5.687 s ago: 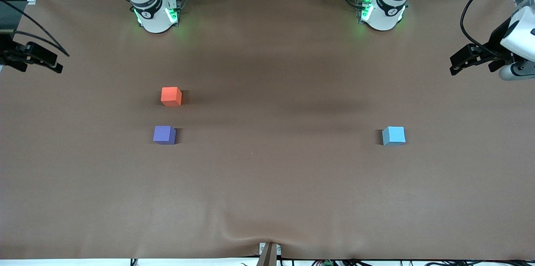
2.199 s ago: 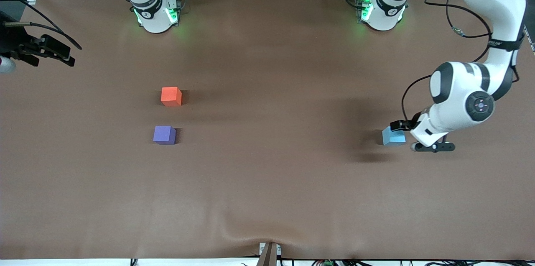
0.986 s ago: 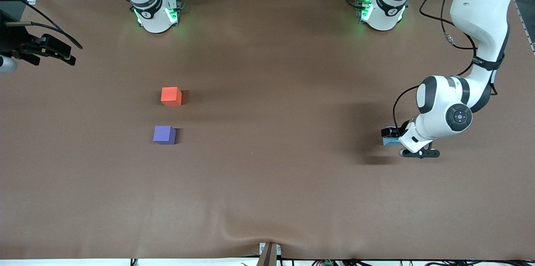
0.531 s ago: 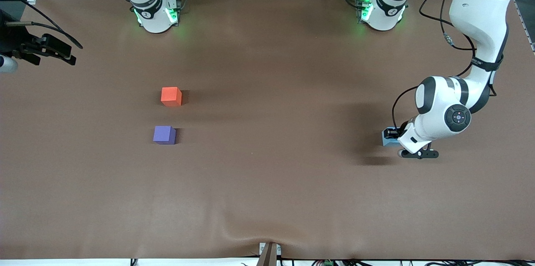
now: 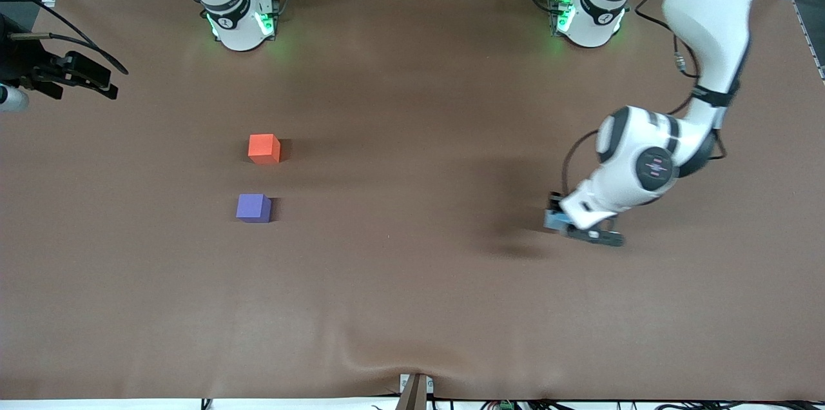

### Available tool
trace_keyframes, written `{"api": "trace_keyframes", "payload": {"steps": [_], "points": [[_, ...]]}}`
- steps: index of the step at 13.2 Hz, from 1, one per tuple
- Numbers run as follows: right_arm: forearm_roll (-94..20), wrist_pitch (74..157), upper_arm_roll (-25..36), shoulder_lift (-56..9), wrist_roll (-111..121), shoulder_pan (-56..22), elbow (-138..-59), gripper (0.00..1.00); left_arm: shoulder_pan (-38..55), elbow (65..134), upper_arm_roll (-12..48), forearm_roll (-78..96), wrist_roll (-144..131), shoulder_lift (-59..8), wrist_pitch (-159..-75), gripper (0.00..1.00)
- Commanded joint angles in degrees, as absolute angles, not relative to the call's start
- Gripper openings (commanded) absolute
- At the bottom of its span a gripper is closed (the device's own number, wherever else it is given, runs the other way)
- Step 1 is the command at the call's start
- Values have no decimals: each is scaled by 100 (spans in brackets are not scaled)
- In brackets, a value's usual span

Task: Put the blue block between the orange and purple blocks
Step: 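Carry the blue block with the left gripper toward the table middle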

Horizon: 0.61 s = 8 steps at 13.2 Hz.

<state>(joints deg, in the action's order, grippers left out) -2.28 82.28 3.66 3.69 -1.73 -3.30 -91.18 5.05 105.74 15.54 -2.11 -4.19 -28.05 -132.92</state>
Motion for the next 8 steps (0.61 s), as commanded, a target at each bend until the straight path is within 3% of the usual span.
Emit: {"api": "trace_keyframes", "payload": {"steps": [1, 8], "points": [[-264, 8200, 431, 448, -264, -422, -9167, 100, 1368, 9847, 1529, -229, -562, -3074, -13017, 0], [-264, 8183, 422, 448, -255, -422, -9167, 100, 3119, 8044, 1450, -220, -3056, -4551, -13008, 0]]}}
